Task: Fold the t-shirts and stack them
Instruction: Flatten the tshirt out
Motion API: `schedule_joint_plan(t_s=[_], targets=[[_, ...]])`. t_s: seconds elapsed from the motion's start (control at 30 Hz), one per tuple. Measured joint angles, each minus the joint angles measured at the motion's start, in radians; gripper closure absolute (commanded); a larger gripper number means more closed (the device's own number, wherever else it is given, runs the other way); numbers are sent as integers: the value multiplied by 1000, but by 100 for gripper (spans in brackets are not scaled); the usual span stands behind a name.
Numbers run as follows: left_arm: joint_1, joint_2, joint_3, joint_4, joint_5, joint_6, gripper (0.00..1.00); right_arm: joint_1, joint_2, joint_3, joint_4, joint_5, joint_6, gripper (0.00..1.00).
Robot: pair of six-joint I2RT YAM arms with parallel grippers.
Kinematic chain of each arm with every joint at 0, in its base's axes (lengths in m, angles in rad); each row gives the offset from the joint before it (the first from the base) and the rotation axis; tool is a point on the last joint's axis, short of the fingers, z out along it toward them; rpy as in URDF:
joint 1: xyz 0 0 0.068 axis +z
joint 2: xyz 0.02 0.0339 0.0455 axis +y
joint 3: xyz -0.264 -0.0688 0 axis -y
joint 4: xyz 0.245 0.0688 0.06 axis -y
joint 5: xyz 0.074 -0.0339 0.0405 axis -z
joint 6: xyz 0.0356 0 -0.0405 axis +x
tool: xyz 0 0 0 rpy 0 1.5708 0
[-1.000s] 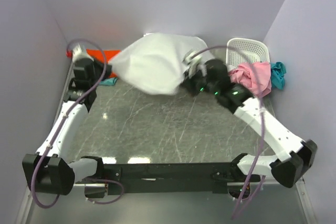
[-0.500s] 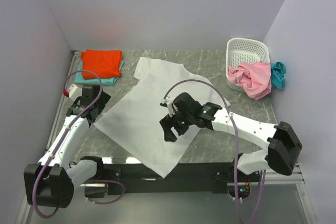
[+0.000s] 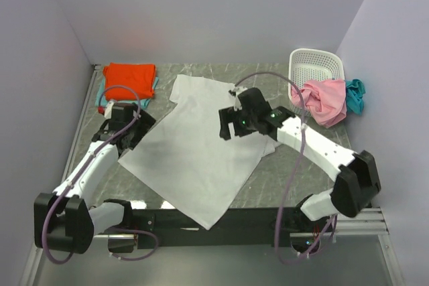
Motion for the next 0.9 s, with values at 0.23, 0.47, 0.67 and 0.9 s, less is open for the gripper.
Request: schedule_joint_plan(t_s=[0.23,0.47,0.67,0.9], targets=[[-17,42,-92,22,64,0,0,-100,341,286,1,63,3,7],[-17,75,-153,37,69,-1,1,-198,648,526,-26,107,11,8],[-16,220,-108,76,68,5,1,-258,687,478,-35,117,49,9],[-17,445,86,95,66,45,1,-309,617,290,52,89,100,9]])
